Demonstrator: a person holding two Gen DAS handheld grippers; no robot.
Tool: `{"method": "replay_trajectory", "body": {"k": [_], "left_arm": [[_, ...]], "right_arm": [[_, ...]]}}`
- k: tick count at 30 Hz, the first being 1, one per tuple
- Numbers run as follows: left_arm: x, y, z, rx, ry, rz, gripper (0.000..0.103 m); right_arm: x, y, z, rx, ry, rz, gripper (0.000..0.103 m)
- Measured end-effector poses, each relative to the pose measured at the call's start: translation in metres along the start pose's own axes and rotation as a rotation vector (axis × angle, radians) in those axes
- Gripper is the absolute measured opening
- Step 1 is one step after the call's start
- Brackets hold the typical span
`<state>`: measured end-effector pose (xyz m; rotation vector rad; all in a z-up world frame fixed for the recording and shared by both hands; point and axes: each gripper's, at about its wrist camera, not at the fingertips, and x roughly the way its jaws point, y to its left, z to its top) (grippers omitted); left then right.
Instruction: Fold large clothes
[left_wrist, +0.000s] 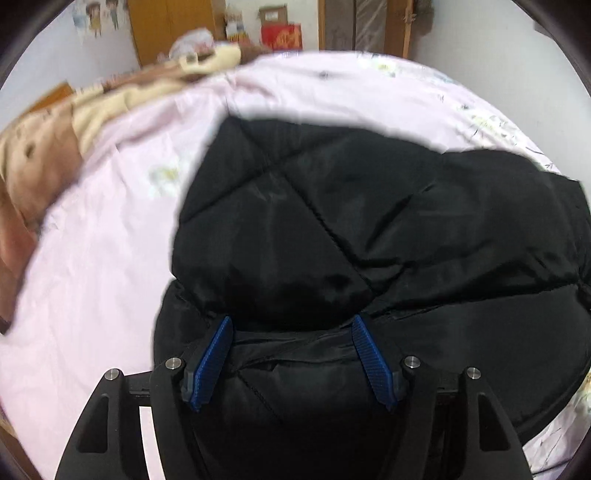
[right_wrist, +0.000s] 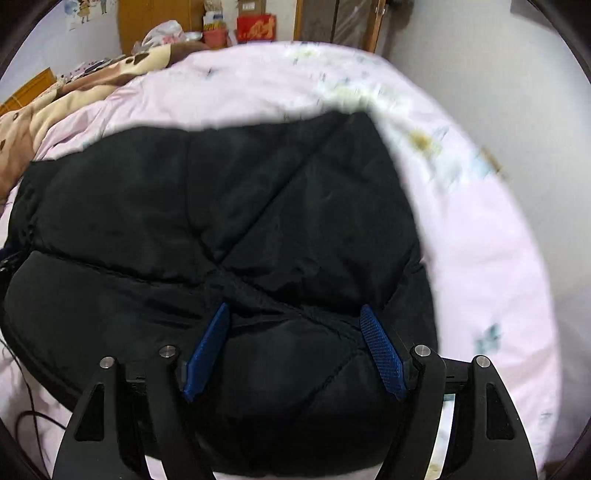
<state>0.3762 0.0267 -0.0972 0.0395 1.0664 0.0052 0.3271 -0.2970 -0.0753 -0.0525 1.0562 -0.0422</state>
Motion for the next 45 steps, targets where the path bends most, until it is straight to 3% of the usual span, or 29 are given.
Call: {"method": "replay_trajectory", "body": {"k": [8,12,16,19,23,27,30,35,38,40,41,45], "left_arm": [[0.03,-0.004,0.01,0.011,0.021,0.03,0.068],[0.023,0.0,0.014,0.002,0.04,0.022,0.068],[0.001,0.012,0.023,0.049,0.009,-0.013,0.067],[-0.019,0.026,0.024,0.056,-0.024,-0.038,0.068],[-0.031,0.059,0.029,-0.012,-0.041,-0.028,0.073],[-0.027,0.089,0.033,-0.045,-0.017,-0.056,0.075],[-0.011,0.098,0.035,-0.029,0.036,-0.101,0.081],[0.016,0.099,0.042,-0.01,0.106,-0.224,0.09],[0.028,0.08,0.03,-0.018,0.149,-0.28,0.094],[0.039,0.074,0.026,-0.034,0.169,-0.317,0.099],[0.043,0.07,0.026,-0.033,0.181,-0.32,0.103],[0.058,0.065,0.028,-0.009,0.208,-0.332,0.103]], "right_arm": [[0.026,0.01,-0.016,0.017,0.004,0.002,0.074],[0.023,0.012,-0.004,-0.001,0.028,-0.007,0.074],[0.007,0.017,0.009,-0.016,0.026,0.011,0.074],[-0.014,0.01,0.015,-0.019,0.008,0.035,0.075],[-0.043,-0.006,0.019,-0.014,-0.06,0.032,0.075],[-0.056,-0.035,0.018,0.035,-0.079,0.046,0.075],[-0.048,-0.057,0.016,0.075,-0.035,0.06,0.077],[-0.021,-0.073,0.018,0.094,0.067,0.144,0.079],[-0.004,-0.084,0.012,0.138,0.093,0.216,0.08],[0.007,-0.087,0.008,0.161,0.1,0.259,0.089],[0.014,-0.092,0.009,0.174,0.111,0.273,0.095],[0.038,-0.097,0.017,0.2,0.149,0.375,0.097]]}}
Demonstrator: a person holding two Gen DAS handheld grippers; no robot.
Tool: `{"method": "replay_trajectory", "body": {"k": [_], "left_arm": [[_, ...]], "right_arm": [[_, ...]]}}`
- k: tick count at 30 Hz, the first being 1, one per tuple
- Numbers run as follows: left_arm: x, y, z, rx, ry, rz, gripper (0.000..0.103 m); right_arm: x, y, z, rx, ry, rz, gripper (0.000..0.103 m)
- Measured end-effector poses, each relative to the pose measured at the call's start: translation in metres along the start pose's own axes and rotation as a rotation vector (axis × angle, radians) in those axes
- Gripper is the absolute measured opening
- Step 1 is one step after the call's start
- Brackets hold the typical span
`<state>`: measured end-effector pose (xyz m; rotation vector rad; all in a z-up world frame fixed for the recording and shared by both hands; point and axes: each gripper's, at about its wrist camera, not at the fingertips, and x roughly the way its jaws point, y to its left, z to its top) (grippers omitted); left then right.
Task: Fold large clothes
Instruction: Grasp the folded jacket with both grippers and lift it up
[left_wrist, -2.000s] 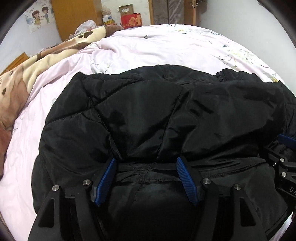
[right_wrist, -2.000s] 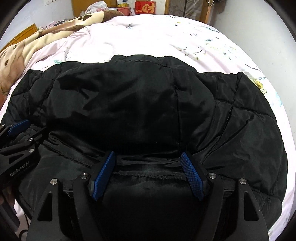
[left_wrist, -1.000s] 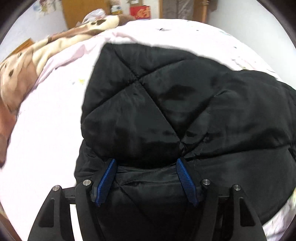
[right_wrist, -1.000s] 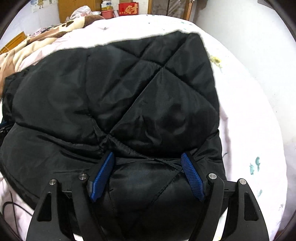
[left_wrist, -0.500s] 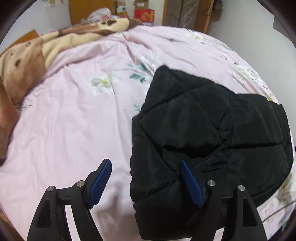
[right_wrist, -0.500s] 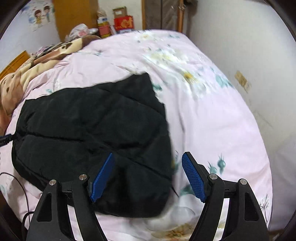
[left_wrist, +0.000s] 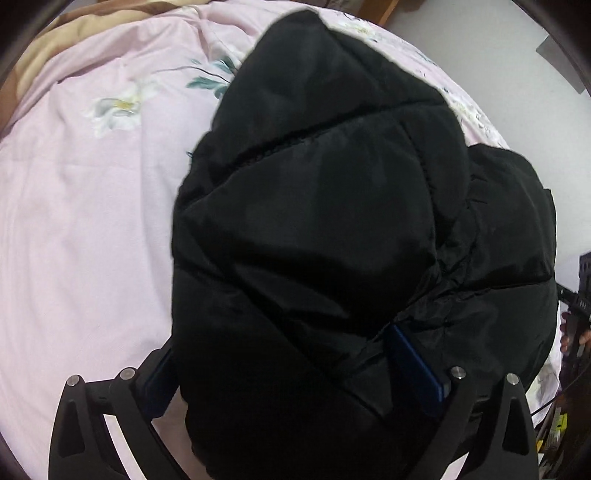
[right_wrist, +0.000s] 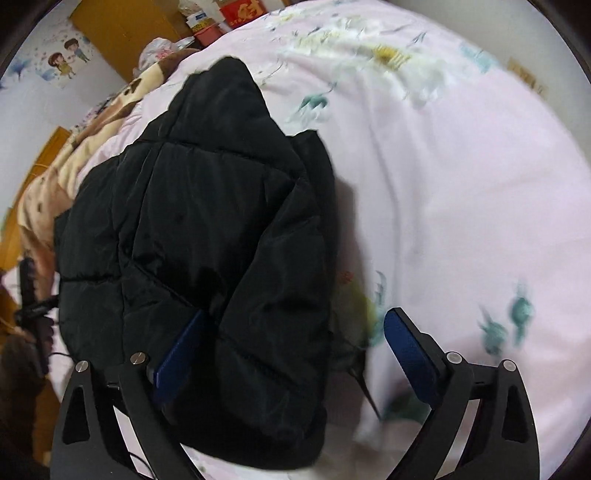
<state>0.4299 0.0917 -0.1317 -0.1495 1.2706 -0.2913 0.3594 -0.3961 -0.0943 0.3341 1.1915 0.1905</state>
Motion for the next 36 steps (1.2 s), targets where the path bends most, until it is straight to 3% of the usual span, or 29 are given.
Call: {"method": "replay_trajectory", "body": {"k": [5,9,13,17,18,21,23,29,34,36], "left_arm": [[0.014,0.006,0.002,-0.002,0.045,-0.044,0.103],[0.024,0.009,0.006,-0.023,0.08,-0.065,0.103],[0.023,0.006,0.008,-0.015,0.083,-0.052,0.101],[0.015,0.001,0.007,-0.021,0.073,-0.066,0.079],[0.012,-0.003,0.007,-0.017,0.071,-0.064,0.071],[0.005,-0.012,0.008,-0.007,0.067,-0.027,0.059],[0.002,-0.018,0.007,-0.014,0.057,0.004,0.058],[0.009,-0.005,0.005,-0.089,0.081,-0.024,0.079],[0.008,-0.002,0.006,-0.123,0.098,-0.03,0.078],[0.004,-0.006,0.006,-0.111,0.084,-0.015,0.073]], "right_arm": [[0.034,0.006,0.013,-0.022,0.081,0.168,0.097],[0.05,0.016,0.017,-0.038,0.112,0.221,0.097],[0.05,0.025,0.02,-0.064,0.12,0.2,0.086],[0.04,0.035,0.016,-0.102,0.11,0.171,0.069],[0.037,0.039,0.015,-0.118,0.104,0.148,0.066],[0.028,0.059,0.008,-0.187,0.073,0.065,0.058],[0.024,0.07,0.006,-0.215,0.06,0.018,0.056],[0.023,0.079,0.001,-0.228,0.049,-0.023,0.056],[0.022,0.091,0.002,-0.227,0.039,-0.06,0.056],[0.021,0.093,-0.001,-0.232,0.031,-0.08,0.056]]}}
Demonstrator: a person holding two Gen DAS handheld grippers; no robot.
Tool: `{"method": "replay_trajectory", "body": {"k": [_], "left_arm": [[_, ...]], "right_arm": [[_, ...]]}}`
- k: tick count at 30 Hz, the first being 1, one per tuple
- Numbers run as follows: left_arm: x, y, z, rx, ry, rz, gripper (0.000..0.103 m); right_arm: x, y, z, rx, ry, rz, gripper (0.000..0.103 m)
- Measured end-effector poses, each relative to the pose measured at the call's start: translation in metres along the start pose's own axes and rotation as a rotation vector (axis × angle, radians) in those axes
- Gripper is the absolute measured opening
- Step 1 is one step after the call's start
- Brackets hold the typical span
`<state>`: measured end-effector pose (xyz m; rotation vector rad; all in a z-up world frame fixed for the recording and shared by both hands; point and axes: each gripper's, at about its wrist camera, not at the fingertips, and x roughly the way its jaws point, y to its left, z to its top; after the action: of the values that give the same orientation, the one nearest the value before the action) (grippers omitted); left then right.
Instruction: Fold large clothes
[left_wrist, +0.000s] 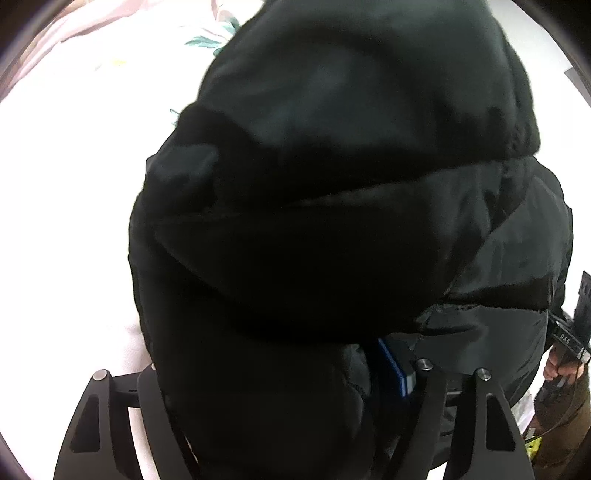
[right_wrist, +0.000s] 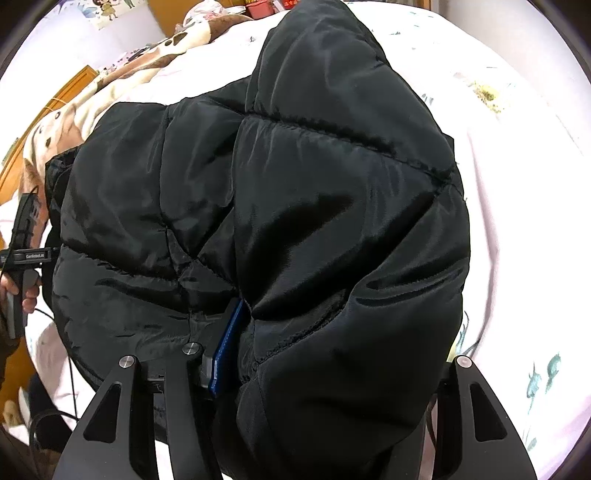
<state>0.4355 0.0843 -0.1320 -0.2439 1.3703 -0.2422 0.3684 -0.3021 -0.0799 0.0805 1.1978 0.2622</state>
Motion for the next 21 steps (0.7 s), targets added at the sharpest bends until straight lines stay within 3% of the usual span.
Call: {"method": "replay_trajectory", "body": {"k": [9,21], "left_arm": [[-0.018,-0.037,-0.003,0.023,-0.077,0.113,0.042],[-0.076,-0.037,-0.002,-0.019,-0.174,0.095,0.029]], "right_arm": [[-0.013,0.039,-0.011,-0.047,-0.061,-0.125,0.042],[-0.057,0.072,-0.023,-0.041,-0.16,-0.184,0.031]]}}
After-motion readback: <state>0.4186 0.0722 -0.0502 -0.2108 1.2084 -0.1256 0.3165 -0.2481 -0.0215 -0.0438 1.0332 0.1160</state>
